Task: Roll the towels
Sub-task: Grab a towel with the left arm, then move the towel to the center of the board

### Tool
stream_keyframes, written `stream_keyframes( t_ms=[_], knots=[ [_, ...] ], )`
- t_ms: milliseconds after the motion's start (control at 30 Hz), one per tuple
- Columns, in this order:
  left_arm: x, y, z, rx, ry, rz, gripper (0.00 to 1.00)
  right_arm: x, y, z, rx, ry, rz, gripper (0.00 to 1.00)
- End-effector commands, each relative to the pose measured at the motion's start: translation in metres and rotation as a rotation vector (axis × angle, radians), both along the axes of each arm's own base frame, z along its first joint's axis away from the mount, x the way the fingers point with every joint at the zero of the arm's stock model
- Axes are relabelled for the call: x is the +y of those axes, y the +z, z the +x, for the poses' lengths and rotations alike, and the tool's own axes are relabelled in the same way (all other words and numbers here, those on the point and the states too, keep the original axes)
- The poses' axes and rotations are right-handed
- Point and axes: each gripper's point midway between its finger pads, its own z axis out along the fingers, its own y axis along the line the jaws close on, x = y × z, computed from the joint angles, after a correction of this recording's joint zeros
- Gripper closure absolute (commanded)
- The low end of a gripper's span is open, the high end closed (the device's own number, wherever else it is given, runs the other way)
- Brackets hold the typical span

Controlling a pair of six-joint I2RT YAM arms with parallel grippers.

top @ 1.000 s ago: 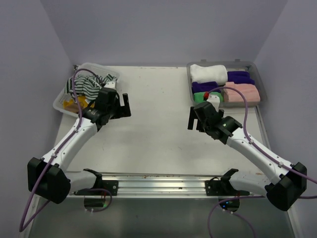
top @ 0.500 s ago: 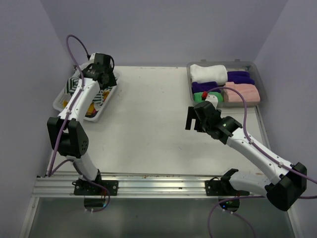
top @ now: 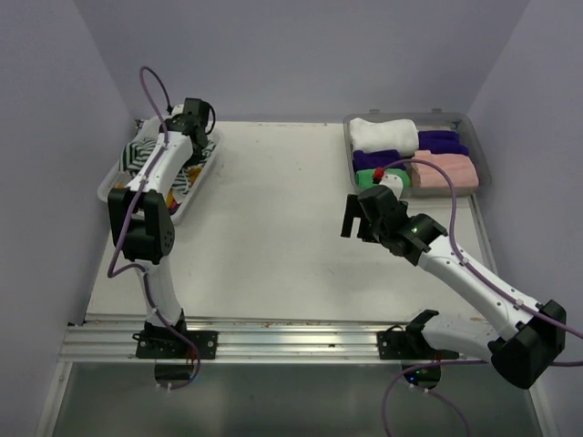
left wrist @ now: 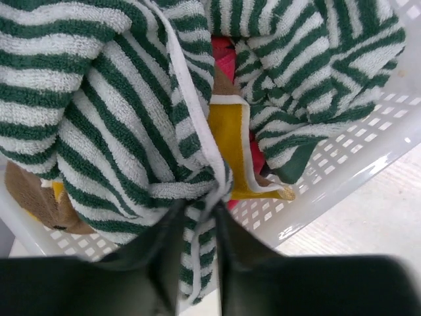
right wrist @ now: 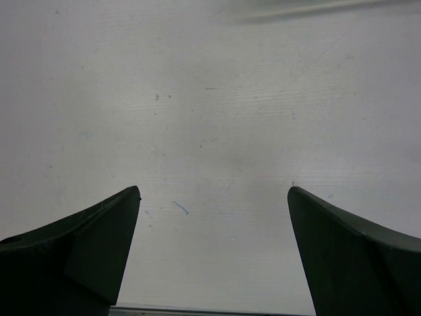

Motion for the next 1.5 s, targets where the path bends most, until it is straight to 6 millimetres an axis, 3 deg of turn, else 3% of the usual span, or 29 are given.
stream_keyframes(
  t_ms=[0, 67, 200, 233, 267, 300, 367, 400, 600, 700, 767, 867, 900, 967, 1000, 1067, 1100, 1167, 1200, 1233, 1267, 1467],
  knots=[
    [0.005, 0.05, 0.011, -0.12, 0.002, 0.001, 0.83, 0.001, 0.026, 0.006, -0.067, -0.031, 0.052, 0.01],
    [0.008, 0.066, 0.009, -0.138, 0.006, 0.003, 1.0, 0.0, 0.027, 0.006, -0.07, -0.033, 0.051, 0.02],
    [-0.004, 0.153, 0.006, -0.361, -0.074, -0.069, 1.0, 0.0, 0.029, 0.008, -0.072, -0.039, 0.046, 0.02],
    [-0.019, 0.169, 0.006, -0.413, -0.148, -0.138, 1.0, -0.001, 0.029, 0.007, -0.07, -0.048, 0.045, 0.02],
    [-0.027, 0.213, 0.001, -0.55, -0.205, -0.172, 1.0, -0.003, 0.029, 0.007, -0.071, -0.061, 0.048, 0.01],
    [-0.045, 0.225, -0.004, -0.586, -0.305, -0.23, 1.0, -0.003, 0.032, 0.007, -0.085, -0.065, 0.062, 0.01],
    [-0.06, 0.267, -0.012, -0.72, -0.399, -0.277, 1.0, -0.004, 0.031, 0.006, -0.094, -0.073, 0.071, 0.01],
    [-0.066, 0.296, -0.027, -0.792, -0.442, -0.297, 1.0, -0.006, 0.034, 0.006, -0.109, -0.081, 0.083, 0.01],
    [-0.108, 0.398, -0.077, -1.016, -0.702, -0.423, 1.0, -0.009, 0.038, 0.004, -0.135, -0.094, 0.098, 0.02],
    [-0.136, 0.437, -0.109, -1.11, -0.884, -0.509, 1.0, -0.011, 0.036, 0.002, -0.131, -0.099, 0.095, 0.02],
    [-0.156, 0.452, -0.13, -1.133, -1.021, -0.576, 1.0, -0.011, 0.037, 0.001, -0.133, -0.101, 0.102, 0.02],
    [-0.178, 0.452, -0.148, -1.108, -1.137, -0.713, 1.0, -0.016, 0.038, -0.002, -0.141, -0.114, 0.104, 0.02],
    [-0.185, 0.436, -0.144, -1.064, -1.134, -0.772, 1.0, -0.017, 0.038, -0.004, -0.145, -0.116, 0.107, 0.02],
    [-0.202, 0.426, -0.15, -1.052, -1.184, -0.81, 1.0, -0.021, 0.039, -0.006, -0.156, -0.128, 0.115, 0.02],
    [-0.211, 0.398, -0.138, -0.987, -1.16, -0.84, 1.0, -0.021, 0.039, -0.007, -0.159, -0.129, 0.12, 0.02],
    [-0.242, 0.368, -0.13, -0.907, -1.18, -0.902, 1.0, -0.023, 0.039, -0.008, -0.161, -0.135, 0.125, 0.01],
    [-0.254, 0.338, -0.122, -0.833, -1.152, -0.953, 1.0, -0.024, 0.039, -0.01, -0.164, -0.137, 0.13, 0.01],
    [-0.29, 0.31, -0.121, -0.766, -1.19, -1.02, 1.0, -0.024, 0.038, -0.012, -0.16, -0.138, 0.13, 0.02],
    [-0.303, 0.286, -0.119, -0.71, -1.172, -1.052, 1.0, -0.026, 0.04, -0.013, -0.163, -0.141, 0.132, 0.01],
    [-0.325, 0.275, -0.127, -0.666, -1.201, -1.085, 1.0, -0.027, 0.039, -0.015, -0.158, -0.144, 0.127, 0.01],
    [-0.34, 0.255, -0.122, -0.617, -1.202, -1.104, 1.0, -0.029, 0.04, -0.015, -0.16, -0.151, 0.13, 0.02],
    [-0.406, 0.176, -0.129, -0.387, -1.188, -1.174, 1.0, -0.044, 0.038, -0.028, -0.169, -0.188, 0.131, 0.02]
  ],
)
